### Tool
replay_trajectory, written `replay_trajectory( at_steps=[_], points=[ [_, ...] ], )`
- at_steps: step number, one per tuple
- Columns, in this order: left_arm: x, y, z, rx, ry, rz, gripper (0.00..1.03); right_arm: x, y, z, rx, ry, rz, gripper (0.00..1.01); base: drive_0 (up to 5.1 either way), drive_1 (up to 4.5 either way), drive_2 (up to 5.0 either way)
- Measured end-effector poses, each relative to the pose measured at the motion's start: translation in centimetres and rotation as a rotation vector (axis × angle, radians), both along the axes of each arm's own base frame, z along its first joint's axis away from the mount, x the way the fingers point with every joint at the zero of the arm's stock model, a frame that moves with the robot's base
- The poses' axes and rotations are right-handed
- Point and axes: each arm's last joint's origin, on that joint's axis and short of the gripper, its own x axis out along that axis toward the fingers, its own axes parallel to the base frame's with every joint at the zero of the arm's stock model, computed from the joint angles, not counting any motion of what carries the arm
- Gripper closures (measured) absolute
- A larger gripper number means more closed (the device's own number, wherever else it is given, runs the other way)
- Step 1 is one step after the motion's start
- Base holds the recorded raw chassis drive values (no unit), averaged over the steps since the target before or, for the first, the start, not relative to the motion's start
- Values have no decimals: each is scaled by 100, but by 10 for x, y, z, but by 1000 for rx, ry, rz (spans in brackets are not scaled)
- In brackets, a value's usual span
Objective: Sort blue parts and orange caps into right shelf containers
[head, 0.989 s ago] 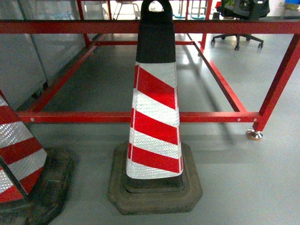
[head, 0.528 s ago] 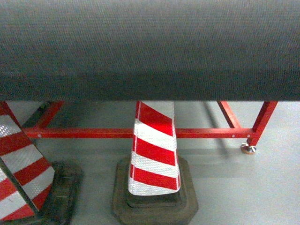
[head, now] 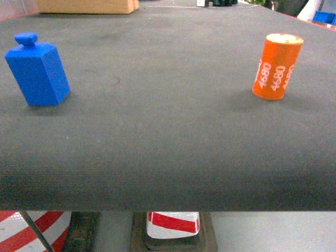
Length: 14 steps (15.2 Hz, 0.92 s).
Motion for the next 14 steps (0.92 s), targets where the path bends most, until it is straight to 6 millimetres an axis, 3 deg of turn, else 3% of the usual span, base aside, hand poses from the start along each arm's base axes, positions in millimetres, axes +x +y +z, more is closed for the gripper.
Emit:
replay_trajectory(
  at_steps=[14],
  points=[
    [0,0,0,0,-1,0,5,0,0,0,0,0,0,3,0,0,0]
  ],
)
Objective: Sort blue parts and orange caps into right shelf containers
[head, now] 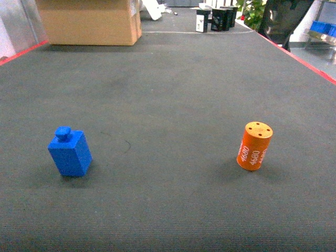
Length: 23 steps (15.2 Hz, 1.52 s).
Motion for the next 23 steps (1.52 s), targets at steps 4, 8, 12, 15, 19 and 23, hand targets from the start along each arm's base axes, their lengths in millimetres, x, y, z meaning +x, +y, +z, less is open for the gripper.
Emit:
replay_trajectory(
  at_steps=[4,8,12,15,19,23],
  points=[
    [0,0,0,0,0,0,5,0,0,0,0,0,0,3,0,0,0],
    [0,0,0,0,0,0,5,0,0,0,0,0,0,3,0,0,0],
    [0,0,0,0,0,0,5,0,0,0,0,0,0,3,0,0,0],
    [0,0,0,0,0,0,5,0,0,0,0,0,0,3,0,0,0],
    [0,0,0,0,0,0,5,0,0,0,0,0,0,3,0,0,0],
    [0,0,0,0,0,0,5,0,0,0,0,0,0,3,0,0,0]
  ],
)
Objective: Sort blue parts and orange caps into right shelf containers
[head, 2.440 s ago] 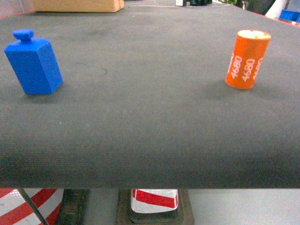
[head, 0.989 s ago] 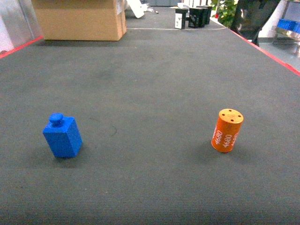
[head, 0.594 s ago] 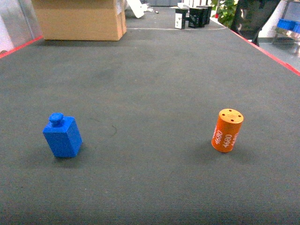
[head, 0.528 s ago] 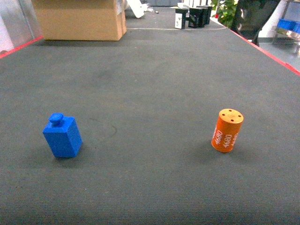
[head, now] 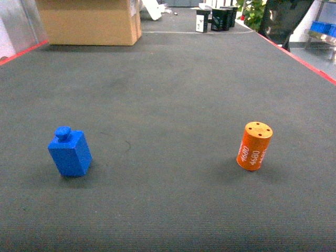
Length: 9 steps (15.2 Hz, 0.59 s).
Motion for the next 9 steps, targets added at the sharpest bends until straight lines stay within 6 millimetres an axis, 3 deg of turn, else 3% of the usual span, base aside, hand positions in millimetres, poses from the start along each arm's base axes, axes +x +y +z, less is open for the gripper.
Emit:
replay_trajectory(
  at_steps=[6,7,9],
  points=[
    [0,0,0,0,0,0,5,0,0,0,0,0,0,3,0,0,0],
    [0,0,-1,3,62,58,5,4,3,-1,10,58,-90,3,0,0,0],
    [34,-7,24,20,72,216,5,33,23,18,12,51,-156,3,0,0,0]
  ],
)
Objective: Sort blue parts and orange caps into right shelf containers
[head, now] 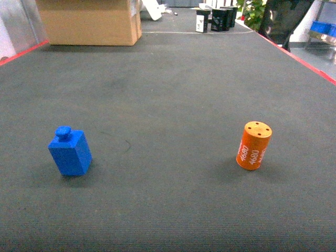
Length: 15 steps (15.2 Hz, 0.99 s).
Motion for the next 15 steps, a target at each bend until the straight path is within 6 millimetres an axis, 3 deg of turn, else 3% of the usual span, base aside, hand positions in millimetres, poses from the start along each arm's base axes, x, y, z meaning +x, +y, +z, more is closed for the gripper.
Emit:
replay_trajectory(
  at_steps=[2,3,4,5,7,15],
  points=[
    [61,-10,32,-20,-105,-40,5,54,19,24,50,-68,45,3,0,0,0],
    [102,-20,36,-38,-110,-85,5,88,33,22,65,-51,84,3,0,0,0],
    [138,-32,19,-38,-26,-122,5,119,48,7,60,31,119,3,0,0,0],
    [160,-41,-2,-37,61,-148,5,143,60,-11,53,109,126,3,0,0,0],
    [174,-47,-18,-37,116,-162,5,155,67,-21,59,141,128,3,0,0,0],
    [191,-51,-40,-45,180,-161,5,176,79,-38,75,187,128,3,0,0,0]
  ],
)
